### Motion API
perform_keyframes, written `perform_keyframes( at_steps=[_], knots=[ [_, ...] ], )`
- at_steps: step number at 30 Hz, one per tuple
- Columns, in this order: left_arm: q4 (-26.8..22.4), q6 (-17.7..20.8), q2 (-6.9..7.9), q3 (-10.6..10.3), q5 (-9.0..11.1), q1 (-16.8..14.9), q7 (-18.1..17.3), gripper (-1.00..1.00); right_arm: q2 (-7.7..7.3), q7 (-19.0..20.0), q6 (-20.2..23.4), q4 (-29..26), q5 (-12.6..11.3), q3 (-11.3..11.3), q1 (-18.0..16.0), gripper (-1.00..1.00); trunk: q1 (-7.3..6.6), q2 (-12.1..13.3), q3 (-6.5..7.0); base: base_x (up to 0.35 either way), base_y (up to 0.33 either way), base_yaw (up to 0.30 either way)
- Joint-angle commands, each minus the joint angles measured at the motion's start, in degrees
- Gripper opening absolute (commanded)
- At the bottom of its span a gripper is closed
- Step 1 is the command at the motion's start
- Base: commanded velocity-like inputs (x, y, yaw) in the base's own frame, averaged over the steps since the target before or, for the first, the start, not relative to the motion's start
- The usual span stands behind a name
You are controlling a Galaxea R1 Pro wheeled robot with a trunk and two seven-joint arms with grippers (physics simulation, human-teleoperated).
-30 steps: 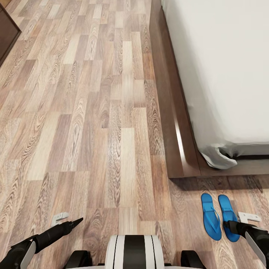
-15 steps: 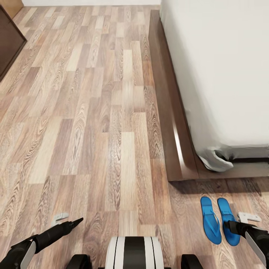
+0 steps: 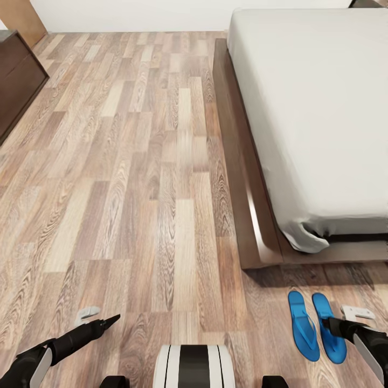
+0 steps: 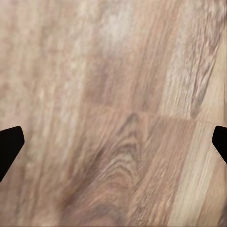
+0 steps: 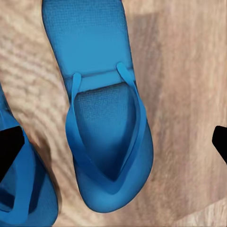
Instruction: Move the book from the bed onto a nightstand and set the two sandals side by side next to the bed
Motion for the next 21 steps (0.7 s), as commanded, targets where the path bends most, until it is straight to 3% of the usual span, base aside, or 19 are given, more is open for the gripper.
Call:
perform_keyframes(
  at_steps=[1, 5, 9, 12, 16, 18, 21],
  knots=[
    [0.01, 0.56, -0.02, 0.08, 0.36, -0.02, -0.18, 1.0, 0.0, 0.94, 0.31, -0.11, -0.25, -0.15, 0.01, 1.0, -0.03, 0.0, 0.2, 0.0, 0.0, 0.0],
    [0.39, 0.55, -0.37, 0.04, 0.29, -0.02, -0.18, 1.0, -0.43, 11.26, 0.31, 0.45, -0.58, -0.18, 0.01, 1.0, -0.13, 0.06, 1.08, 0.0, 0.0, 0.0],
    [0.62, 0.49, -0.82, 0.04, 0.28, -0.02, -0.18, 1.0, -0.54, 30.55, 0.31, 1.07, -0.64, -0.28, 0.08, 1.0, -0.24, 0.11, 1.97, 0.0, 0.0, 0.0],
    [0.69, 0.48, -1.08, 0.04, 0.27, -0.02, -0.18, 1.0, -0.58, 36.23, 0.31, 1.15, -0.64, -0.29, 0.14, 1.0, -0.32, 0.15, 2.64, 0.0, 0.0, 0.0],
    [1.26, 0.44, -1.25, -0.02, 0.24, -0.02, -0.18, 1.0, -0.56, 38.59, 0.21, 1.6, -0.67, -0.3, 0.17, 1.0, -0.42, 0.2, 3.52, 0.0, 0.0, 0.0],
    [3.1, 0.39, -1.59, -0.13, 0.02, -0.02, -0.18, 1.0, -0.48, 39.65, -0.42, 10.24, -0.74, -0.3, 0.26, 1.0, -0.47, 0.23, 3.96, 0.0, 0.0, 0.0],
    [3.28, 0.37, -1.67, -0.14, 0.01, -0.02, -0.18, 1.0, -0.16, 39.78, -0.42, 12.51, -0.8, -0.3, 0.27, 1.0, -0.55, 0.27, 4.63, 0.0, 0.0, 0.0]
  ],
)
